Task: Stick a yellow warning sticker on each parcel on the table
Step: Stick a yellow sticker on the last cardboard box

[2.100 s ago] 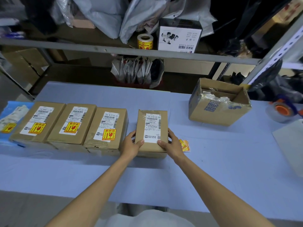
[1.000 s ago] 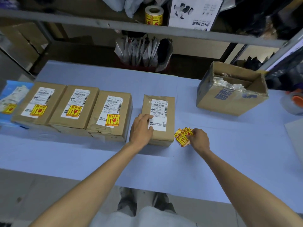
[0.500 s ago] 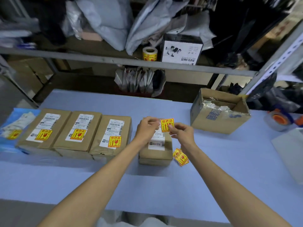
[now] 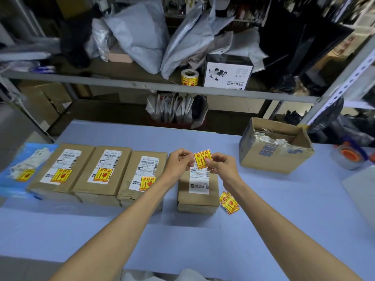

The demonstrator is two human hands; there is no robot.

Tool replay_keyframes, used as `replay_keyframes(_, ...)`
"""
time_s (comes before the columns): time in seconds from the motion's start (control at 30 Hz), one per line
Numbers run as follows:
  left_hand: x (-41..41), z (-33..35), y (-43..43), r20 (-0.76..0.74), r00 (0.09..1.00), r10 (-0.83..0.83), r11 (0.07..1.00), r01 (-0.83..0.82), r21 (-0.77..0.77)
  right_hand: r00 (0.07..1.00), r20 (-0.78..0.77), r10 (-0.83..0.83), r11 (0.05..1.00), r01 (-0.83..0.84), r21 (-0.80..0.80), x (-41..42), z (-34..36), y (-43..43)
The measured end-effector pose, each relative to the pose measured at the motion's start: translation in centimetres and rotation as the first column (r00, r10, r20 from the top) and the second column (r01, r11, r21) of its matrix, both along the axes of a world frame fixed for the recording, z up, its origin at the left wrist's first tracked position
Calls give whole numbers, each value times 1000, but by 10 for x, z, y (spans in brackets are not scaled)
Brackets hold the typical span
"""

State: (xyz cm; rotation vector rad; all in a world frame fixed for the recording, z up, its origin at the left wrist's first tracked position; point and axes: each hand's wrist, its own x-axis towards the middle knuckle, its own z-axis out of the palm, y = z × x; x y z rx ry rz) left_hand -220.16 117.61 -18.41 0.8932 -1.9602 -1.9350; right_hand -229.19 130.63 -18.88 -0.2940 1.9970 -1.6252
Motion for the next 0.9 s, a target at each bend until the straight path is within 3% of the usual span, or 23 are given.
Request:
replay_keyframes(0.33,-3,2,-9,39,991,-130,991,132,-36,998,-5,70,996,-70,59,-6,1,1)
replay_keyframes(0.53,-2,6,-11,15,987,-157,987,156,45,999,11,53,994,-54,97,-8,-1,-1)
replay_keyframes(0.73,-1,2,-9,-30,995,-100,985,103,135,976,-219,-4,993,30,114,1,-7,-8)
replay_keyframes(0.9,-1,-1,-10,-32,996,-80,985,83,153,954,-296,45,996,-19,88,4,-7,-12)
